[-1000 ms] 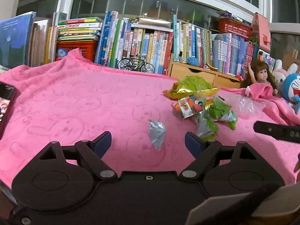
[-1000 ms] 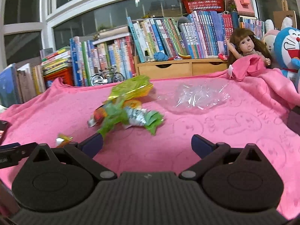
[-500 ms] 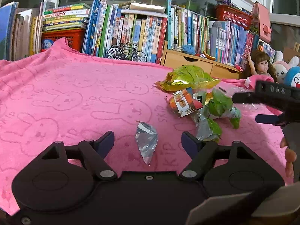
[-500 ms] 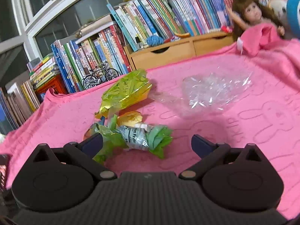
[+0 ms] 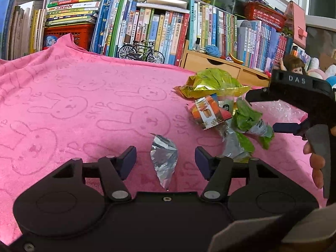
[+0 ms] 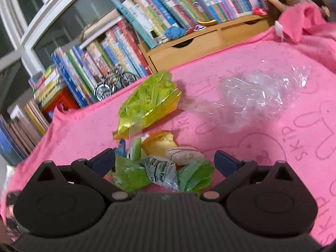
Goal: Collect trash
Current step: 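Grasp the silver foil scrap with the left tool while the right tool grasps the green wrapper, then lift the foil scrap with the left tool while the right tool lifts the green wrapper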
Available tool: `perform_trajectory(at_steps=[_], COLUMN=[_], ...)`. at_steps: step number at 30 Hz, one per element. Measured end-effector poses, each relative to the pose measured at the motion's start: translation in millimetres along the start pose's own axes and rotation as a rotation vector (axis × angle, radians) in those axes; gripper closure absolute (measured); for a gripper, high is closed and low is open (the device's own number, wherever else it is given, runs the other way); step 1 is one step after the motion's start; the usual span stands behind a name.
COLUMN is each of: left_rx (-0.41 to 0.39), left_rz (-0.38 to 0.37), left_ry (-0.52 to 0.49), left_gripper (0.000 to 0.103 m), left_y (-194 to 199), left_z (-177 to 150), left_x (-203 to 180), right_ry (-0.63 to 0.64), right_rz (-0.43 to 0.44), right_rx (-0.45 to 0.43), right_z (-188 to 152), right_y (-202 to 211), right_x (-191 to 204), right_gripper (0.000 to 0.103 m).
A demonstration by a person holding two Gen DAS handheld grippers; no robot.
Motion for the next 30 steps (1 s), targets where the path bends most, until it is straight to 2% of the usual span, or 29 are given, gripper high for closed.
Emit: perform_trajectory(at_steps=[3, 5, 7, 9, 13, 19, 23, 30], left_rx=[-0.002, 0.001, 0.002, 0.004, -0.006, -0.023, -0.04, -0.055], left_rz=[0.004, -0.001, 0.001, 0.002, 0.008, 0.009, 0.011, 0.003], left_ry=[0.01, 0.009, 0.015, 0.017, 0.01, 0.003, -0.005, -0.003], left_gripper=[0.048, 0.057, 0.071, 0.079, 0.082, 0.084, 0.084, 0.084], left_y=[-2.1, -2.7, -2.5, -1.7, 2.0, 9.4, 15.4, 28.3], left_z=[0.4, 0.2, 0.6, -0.4, -0.3, 2.3, 3.1, 2.2], left_x=[0.6, 0.0, 1.3, 2.5, 3.3, 2.2, 3.9, 10.0], right_ry=[0.036, 0.072, 0.128, 0.198, 0.296, 0.312, 0.386, 0.479], right_rz=[0.004, 0.01, 0.012, 0.0, -0.011, 0.022, 0.015, 0.004], right_rx=[0.015, 0.027, 0.042, 0.063, 0.07, 0.052, 0.027, 0.003], right_z=[-2.9, -5.5, -10.6, -19.6, -35.0, -37.6, -43.6, -52.2], right_y=[-0.2, 1.6, 4.8, 7.9, 13.0, 15.3, 25.1, 48.5], right_x=[4.6, 7.9, 11.3, 14.7, 19.5, 30.2, 41.5, 57.9], right_gripper=[0.0, 0.0, 0.0, 0.0, 0.002, 0.014, 0.018, 0.019])
Point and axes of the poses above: each gripper's, at about its wrist camera, not at the fingertips, and y roughly against the way its jaws point, x to its left, z to its top, the point moved 10 cm from there along -y, roughly the way its jaws point, and after that the axes turned 13 degrees about z, right-handed, at the moved point
